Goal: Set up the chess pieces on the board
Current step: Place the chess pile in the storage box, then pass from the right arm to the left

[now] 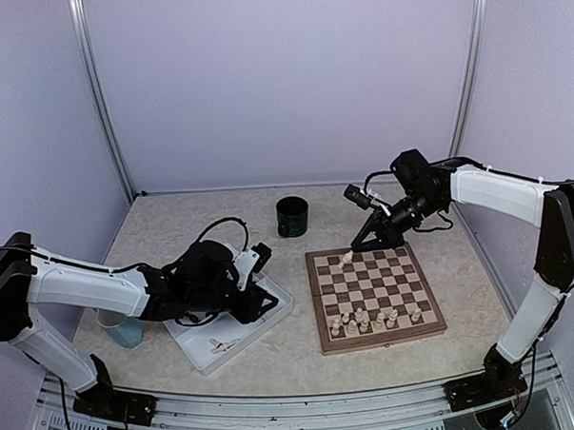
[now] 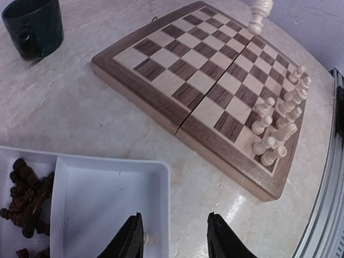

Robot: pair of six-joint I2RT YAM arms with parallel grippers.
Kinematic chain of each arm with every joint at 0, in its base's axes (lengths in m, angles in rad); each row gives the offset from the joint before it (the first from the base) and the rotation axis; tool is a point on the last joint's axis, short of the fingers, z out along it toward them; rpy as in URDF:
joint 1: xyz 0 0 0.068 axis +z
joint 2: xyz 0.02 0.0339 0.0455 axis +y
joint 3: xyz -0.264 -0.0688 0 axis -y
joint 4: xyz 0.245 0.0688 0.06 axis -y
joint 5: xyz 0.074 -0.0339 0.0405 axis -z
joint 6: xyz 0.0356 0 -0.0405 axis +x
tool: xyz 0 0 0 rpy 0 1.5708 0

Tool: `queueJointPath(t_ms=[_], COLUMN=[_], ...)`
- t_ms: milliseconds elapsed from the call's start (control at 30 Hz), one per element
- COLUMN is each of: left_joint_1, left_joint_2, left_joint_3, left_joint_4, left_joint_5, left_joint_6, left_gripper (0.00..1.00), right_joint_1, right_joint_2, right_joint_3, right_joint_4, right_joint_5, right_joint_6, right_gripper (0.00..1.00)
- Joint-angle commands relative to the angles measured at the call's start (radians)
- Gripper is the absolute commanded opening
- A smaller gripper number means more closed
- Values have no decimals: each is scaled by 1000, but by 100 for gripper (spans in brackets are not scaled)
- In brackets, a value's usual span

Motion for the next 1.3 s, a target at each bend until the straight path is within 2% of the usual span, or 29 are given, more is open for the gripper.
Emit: queueJointPath(t_ms=[0,167,300,633,767,900,967,1100,1267], left_joint_1=[-30,-38,-51,-60,-60,-59,-57,-46,-38], left_joint_2=[-13,39,112,268,290,303,305,296,277], left_joint_3=[29,21,67,235,255,267,264,252,229], left_joint_4=[216,471,569,526,522,525,529,530,484], left_joint_5=[3,69,83,187,205,213,209,212,201], left_joint_6=[-20,-97,-99,-52,-49,-59,-68,-82,-80], left_gripper=[42,43,44,42,34,15,10,3,2], right_joint_1=[3,14,31,47,49,49,49,47,-25], right_joint_2=[48,112,127,105,98,100,100,96,70], right_joint_3=[88,162,167,143,130,126,126,129,170], right_joint_4=[-46,-82,-88,-65,-60,-57,-59,-58,-79], right_joint_5=[-210,-320,-338,-342,-331,-319,-304,-267,-122], right_joint_6=[-12,-4,-1,15,15,16,16,17,12], right_gripper=[5,5,5,6,6,6,6,6,5])
